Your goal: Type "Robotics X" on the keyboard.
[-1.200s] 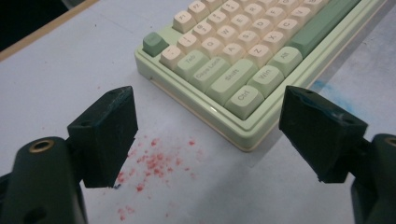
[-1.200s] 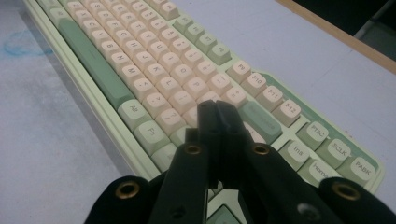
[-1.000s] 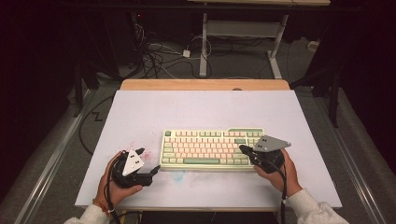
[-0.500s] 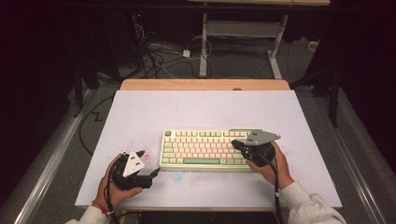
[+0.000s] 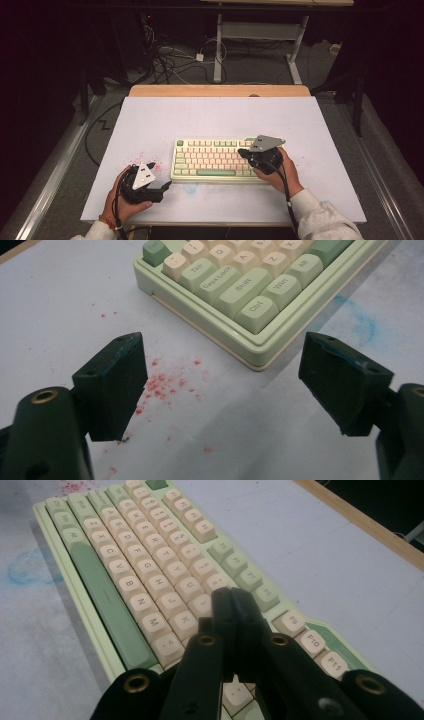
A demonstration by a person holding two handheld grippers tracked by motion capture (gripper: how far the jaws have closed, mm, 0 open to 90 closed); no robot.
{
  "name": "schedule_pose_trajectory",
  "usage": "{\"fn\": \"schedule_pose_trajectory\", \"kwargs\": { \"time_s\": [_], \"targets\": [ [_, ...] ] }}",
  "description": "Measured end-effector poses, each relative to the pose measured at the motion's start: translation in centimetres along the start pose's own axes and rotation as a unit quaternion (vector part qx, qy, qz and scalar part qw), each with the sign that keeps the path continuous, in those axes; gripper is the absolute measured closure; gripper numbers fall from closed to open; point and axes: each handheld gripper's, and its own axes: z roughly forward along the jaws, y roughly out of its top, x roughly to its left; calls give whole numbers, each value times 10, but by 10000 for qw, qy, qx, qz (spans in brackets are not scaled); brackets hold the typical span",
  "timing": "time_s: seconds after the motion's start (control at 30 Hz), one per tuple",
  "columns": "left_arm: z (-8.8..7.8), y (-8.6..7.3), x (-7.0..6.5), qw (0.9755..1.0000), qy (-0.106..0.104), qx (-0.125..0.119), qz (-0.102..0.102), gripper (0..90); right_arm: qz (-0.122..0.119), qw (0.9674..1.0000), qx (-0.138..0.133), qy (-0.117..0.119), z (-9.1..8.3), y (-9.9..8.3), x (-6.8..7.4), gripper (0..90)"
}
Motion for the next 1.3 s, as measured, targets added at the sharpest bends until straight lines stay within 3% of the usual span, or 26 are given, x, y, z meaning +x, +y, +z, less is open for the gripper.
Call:
{"fn": "schedule_pose_trajectory", "kwargs": {
  "time_s": [0.4, 0.53, 1.17, 1.3],
  "targets": [
    [0, 0, 0, 10000, -5, 24, 53, 185, -97, 9996, 248, 90, 25, 5, 6, 900],
    [1, 0, -1, 10000, -28, 34, 66, 185, 12, 9995, 308, 67, 31, 4, 5, 900],
    [1, 0, -1, 9999, -54, 83, 95, 185, 33, 9987, 514, -13, 42, 2, 3, 900],
    [2, 0, -2, 9999, -65, 104, 102, 185, 8, 9975, 710, -29, 45, 2, 3, 900]
  ]
}}
